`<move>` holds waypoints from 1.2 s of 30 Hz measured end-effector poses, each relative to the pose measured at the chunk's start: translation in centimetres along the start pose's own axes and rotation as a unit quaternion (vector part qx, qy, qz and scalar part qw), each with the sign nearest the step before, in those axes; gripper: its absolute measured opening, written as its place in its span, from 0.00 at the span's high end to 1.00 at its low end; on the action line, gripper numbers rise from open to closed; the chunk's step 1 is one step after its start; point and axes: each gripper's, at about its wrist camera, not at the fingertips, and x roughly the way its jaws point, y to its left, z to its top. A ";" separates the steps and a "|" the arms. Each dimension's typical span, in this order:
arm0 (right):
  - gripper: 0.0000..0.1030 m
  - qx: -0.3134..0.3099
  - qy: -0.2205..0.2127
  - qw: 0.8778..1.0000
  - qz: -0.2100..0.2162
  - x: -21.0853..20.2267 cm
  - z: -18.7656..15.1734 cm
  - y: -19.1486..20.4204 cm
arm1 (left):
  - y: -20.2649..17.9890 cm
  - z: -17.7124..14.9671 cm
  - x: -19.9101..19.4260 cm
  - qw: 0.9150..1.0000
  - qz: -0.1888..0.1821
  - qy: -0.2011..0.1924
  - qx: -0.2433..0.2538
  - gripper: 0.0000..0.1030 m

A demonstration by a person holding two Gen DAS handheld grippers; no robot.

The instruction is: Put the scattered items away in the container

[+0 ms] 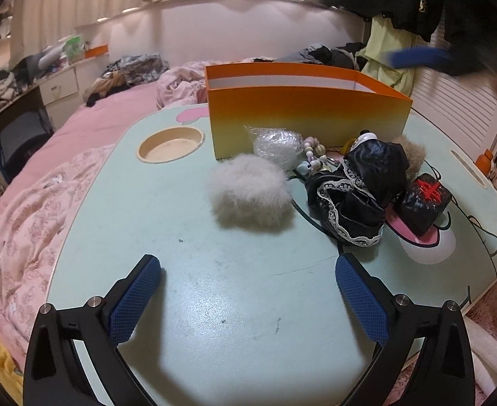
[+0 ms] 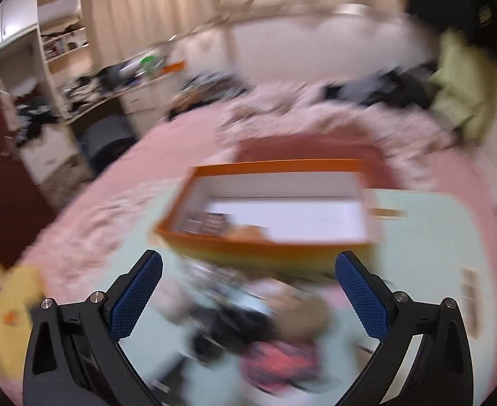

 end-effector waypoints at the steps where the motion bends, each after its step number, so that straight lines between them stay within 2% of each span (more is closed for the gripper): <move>1: 0.14 0.007 0.037 0.999 0.014 2.0 1.3 0.0 | 0.0 0.0 0.0 1.000 -0.001 0.000 0.000 0.00; 4: 0.24 0.021 0.141 0.990 0.000 7.8 3.7 -0.1 | 0.0 0.0 0.1 1.000 -0.003 -0.001 0.001 0.00; 6: 0.24 0.026 0.180 0.983 -0.008 10.6 4.5 -0.1 | -0.1 -0.1 0.1 1.000 -0.005 -0.003 0.002 0.00; 10: 0.24 0.024 0.219 0.975 -0.017 13.8 5.7 0.4 | -0.3 -0.1 0.1 1.000 -0.010 -0.004 0.005 0.00; 14: 0.24 0.009 0.254 0.965 -0.067 16.4 5.1 0.7 | -0.3 -0.2 0.1 1.000 -0.014 -0.005 0.005 0.00; 17: 0.24 -0.009 0.253 0.964 -0.079 16.5 4.9 0.7 | -0.3 -0.2 0.1 1.000 -0.015 -0.006 0.004 0.00; 21: 0.24 -0.019 0.221 0.963 -0.157 14.7 5.6 -1.6 | -0.4 -0.2 0.1 1.000 -0.015 -0.007 0.004 0.00; 23: 0.24 0.017 0.230 0.961 -0.151 14.2 5.7 -3.3 | -0.4 -0.2 0.1 1.000 -0.015 -0.007 0.005 0.00; 26: 0.24 0.056 0.206 0.971 -0.106 12.6 6.2 -3.7 | -0.4 -0.3 0.1 1.000 -0.016 -0.008 0.005 0.00; 29: 0.24 0.023 0.195 0.977 -0.081 12.0 6.6 -0.6 | -0.4 -0.3 0.1 1.000 -0.016 -0.008 0.005 0.00; 33: 0.24 -0.032 0.220 0.970 -0.098 13.1 5.6 2.7 | -0.5 -0.3 0.1 1.000 -0.015 -0.008 0.005 0.00; 36: 0.24 -0.043 0.247 0.962 -0.106 15.0 4.7 3.0 | -0.4 -0.3 0.1 1.000 -0.016 -0.008 0.005 0.00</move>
